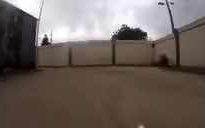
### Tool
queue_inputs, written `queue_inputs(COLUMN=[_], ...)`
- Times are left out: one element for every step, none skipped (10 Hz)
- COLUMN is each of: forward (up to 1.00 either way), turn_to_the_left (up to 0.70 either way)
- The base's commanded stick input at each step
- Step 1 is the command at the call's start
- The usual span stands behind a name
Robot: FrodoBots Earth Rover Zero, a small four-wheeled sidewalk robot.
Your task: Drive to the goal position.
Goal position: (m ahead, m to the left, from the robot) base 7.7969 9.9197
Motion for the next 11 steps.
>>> queue_inputs(forward=[0.30, 0.30, 0.30, 0.30, 0.30, 0.30, 0.30, 0.30, 0.30, 0.30, 0.30], turn_to_the_left=[0.00, 0.00, 0.00, 0.00, 0.00, 0.00, 0.00, 0.00, 0.00, 0.00, 0.00])
